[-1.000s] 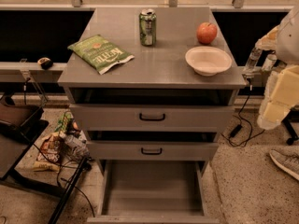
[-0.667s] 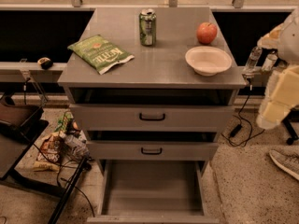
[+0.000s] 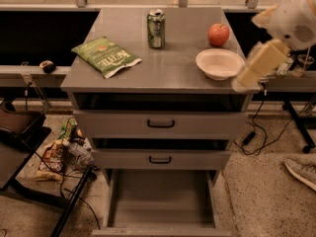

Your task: Place green can into bottom drawer

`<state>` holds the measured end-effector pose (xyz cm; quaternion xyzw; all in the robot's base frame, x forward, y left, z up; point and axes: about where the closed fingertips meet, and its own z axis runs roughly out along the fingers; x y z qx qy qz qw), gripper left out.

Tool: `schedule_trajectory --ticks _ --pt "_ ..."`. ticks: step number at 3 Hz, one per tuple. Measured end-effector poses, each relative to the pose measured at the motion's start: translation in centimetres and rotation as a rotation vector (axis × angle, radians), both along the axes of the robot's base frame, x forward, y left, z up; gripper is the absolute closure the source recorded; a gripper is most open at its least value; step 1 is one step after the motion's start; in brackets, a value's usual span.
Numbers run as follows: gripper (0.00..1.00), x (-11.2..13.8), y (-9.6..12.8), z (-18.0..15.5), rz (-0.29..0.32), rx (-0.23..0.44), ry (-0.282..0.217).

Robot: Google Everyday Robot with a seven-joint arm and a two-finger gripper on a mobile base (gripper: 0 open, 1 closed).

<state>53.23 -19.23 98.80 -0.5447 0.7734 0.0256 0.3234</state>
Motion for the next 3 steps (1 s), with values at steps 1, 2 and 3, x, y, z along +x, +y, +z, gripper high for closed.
schedule_trajectory --ticks 1,2,3 --pt "0.0 6.0 1.2 1.2 -0.035 0.198 -0.087" --pt "0.0 10.5 2.2 1.7 -0.081 0.364 -0.167" --pt "0.0 12.3 2.5 1.6 -0.115 0.432 -0.193"
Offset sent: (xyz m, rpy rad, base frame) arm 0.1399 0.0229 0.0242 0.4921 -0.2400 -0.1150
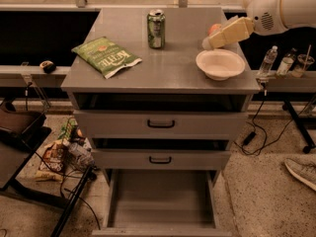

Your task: Place green can into bottom drawer

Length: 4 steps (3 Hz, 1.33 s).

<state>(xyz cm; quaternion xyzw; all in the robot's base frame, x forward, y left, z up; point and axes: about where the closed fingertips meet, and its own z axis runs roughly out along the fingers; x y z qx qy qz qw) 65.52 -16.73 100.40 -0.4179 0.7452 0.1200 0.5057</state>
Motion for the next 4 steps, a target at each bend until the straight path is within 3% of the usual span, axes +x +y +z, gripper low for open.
schedule_trajectory --ticks 1,2,3,4 --pt "0.0 0.2 0.0 0.1 -0.003 0.002 -0.005" --pt "0.0 1.9 1.6 -0.8 0.032 0.004 -0.024" --pt "0.0 7.0 6.2 -3.0 0.074 0.09 -0.006" --pt "0.0 10.6 9.7 -4.8 0.053 0.161 0.034"
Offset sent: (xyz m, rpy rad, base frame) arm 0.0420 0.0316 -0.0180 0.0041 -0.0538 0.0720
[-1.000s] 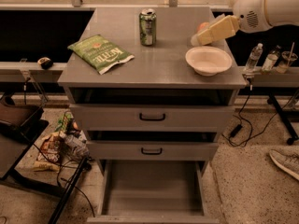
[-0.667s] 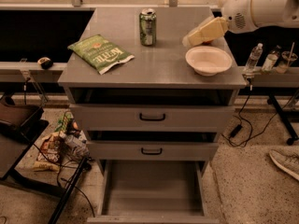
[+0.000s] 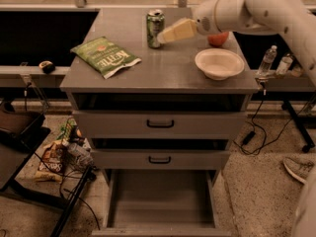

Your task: Place green can into bottom drawer

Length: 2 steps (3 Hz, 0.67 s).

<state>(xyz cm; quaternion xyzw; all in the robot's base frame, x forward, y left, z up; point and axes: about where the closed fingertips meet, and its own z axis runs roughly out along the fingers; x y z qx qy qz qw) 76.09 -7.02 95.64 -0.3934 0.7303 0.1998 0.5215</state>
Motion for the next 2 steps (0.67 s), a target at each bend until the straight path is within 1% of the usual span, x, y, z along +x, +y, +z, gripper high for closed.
schedule_trajectory --ticks 1,2 --pt "0.0 3.1 3.2 -1.9 -0.039 0.101 0.027" --pt "0.0 8.1 5.7 -3.1 -0.084 0.174 -0.026"
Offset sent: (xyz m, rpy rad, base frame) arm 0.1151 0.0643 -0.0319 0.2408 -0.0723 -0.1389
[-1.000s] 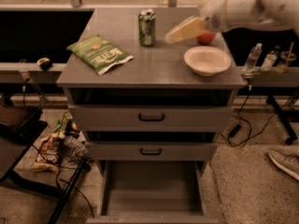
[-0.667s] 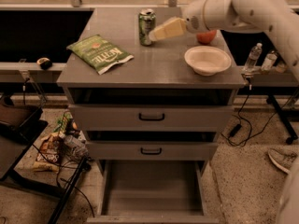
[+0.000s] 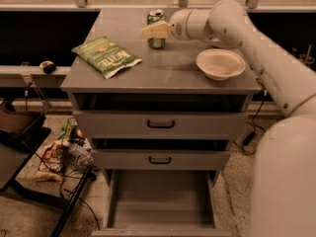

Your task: Place green can into bottom drawer

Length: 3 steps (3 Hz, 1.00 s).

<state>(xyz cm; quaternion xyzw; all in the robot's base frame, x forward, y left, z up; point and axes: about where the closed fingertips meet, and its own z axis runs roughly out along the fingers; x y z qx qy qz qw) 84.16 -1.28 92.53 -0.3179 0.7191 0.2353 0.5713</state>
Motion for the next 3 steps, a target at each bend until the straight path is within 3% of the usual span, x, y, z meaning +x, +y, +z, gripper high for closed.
schedule_trajectory --ticks 1,3 --pt "0.0 2.8 1.0 0.5 -0.018 0.028 -0.052" --pt "0.42 5.6 1.8 0.2 -0.059 0.032 -0.078"
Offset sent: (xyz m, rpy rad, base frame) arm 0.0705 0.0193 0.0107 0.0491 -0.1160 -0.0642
